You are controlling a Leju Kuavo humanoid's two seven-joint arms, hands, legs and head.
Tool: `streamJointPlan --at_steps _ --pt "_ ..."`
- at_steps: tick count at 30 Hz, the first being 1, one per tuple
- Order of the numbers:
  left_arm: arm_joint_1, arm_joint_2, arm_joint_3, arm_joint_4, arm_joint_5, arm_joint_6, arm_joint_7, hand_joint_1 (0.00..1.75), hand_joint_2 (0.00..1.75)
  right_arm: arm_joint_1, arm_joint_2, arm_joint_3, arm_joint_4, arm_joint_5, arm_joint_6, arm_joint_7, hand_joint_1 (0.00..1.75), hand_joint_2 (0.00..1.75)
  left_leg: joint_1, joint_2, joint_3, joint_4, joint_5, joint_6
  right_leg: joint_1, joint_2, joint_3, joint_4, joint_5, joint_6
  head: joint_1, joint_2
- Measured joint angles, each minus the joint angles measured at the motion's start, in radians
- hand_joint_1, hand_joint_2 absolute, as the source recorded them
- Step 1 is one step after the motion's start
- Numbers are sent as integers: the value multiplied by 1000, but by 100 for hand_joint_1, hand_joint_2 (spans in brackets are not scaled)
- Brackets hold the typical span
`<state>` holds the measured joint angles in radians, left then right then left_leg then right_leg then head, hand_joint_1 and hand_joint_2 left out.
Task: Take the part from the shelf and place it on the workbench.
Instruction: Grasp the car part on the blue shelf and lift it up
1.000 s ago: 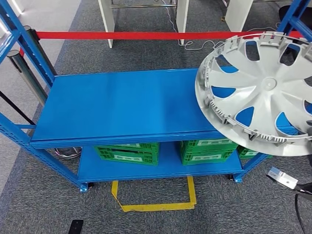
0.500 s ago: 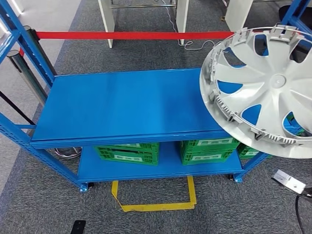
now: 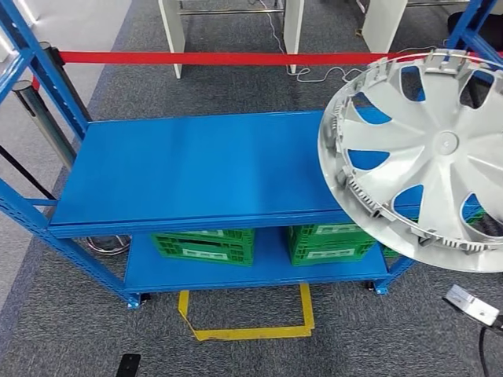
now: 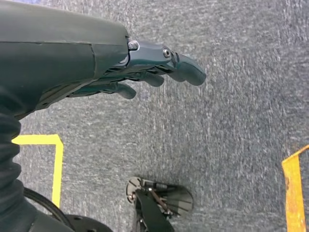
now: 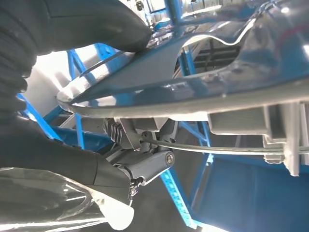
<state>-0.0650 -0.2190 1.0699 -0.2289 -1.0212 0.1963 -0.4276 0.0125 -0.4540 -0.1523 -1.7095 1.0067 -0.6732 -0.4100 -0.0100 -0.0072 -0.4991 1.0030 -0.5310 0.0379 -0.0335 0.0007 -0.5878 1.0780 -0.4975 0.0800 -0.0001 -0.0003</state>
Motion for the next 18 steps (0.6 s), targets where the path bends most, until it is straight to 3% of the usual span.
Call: streamJointPlan --at_steps 2,5,6,8,10,11,12,15,16,18 --pt "-1 2 0 0 0 -1 0 0 175 4 3 -6 -4 -4 0 -2 175 175 -4 -3 -15 21 -8 -11 1 4 14 -21 -12 -8 3 0" --pt "-2 2 0 0 0 -4 0 0 175 12 4 -9 -7 -10 0 -6 175 175 -3 -3 -34 51 -32 -24 -5 4 -4 -13 -20 -25 -5 0" --pt "-3 3 -1 0 0 -5 0 0 175 15 5 -10 -8 -12 0 -6 175 175 -2 -2 -46 82 -57 -30 -5 3 -8 -11 -19 -30 -7 0" --pt "-4 2 -1 0 0 -7 0 0 175 20 5 -15 -13 -15 0 -7 175 175 0 0 -88 195 -127 -37 -2 0 -13 -11 -15 -41 -12 0" --pt "-4 2 -2 0 0 -8 0 0 175 21 5 -18 -15 -17 0 -7 175 175 0 1 -127 302 -168 -32 6 -3 -18 -10 -10 -48 -13 0" --pt "-4 2 -2 0 0 -8 0 0 175 21 5 -20 -15 -17 0 -8 175 175 -2 1 -129 312 -159 -25 10 -3 -21 -10 -7 -52 -13 0" --pt "-4 2 -2 0 0 -8 0 0 175 22 5 -21 -16 -18 0 -9 175 175 -5 1 -115 285 -133 -15 15 -3 -23 -10 -5 -55 -13 0" --pt "-5 3 -4 0 -2 -8 0 0 175 25 5 -22 -19 -20 0 -13 175 175 -24 -1 -25 97 -42 17 22 -2 -30 -11 7 -60 -13 0" --pt "-6 4 -4 0 -2 -8 0 0 175 26 5 -22 -20 -22 1 -14 175 175 -29 -1 -8 56 -30 22 21 -2 -33 -14 13 -58 -13 0" --pt "-6 4 -5 0 -3 -8 2 0 175 29 5 -23 -22 -25 1 -14 175 175 -33 -2 -4 29 -16 23 17 -2 -38 -22 29 -49 -13 0"
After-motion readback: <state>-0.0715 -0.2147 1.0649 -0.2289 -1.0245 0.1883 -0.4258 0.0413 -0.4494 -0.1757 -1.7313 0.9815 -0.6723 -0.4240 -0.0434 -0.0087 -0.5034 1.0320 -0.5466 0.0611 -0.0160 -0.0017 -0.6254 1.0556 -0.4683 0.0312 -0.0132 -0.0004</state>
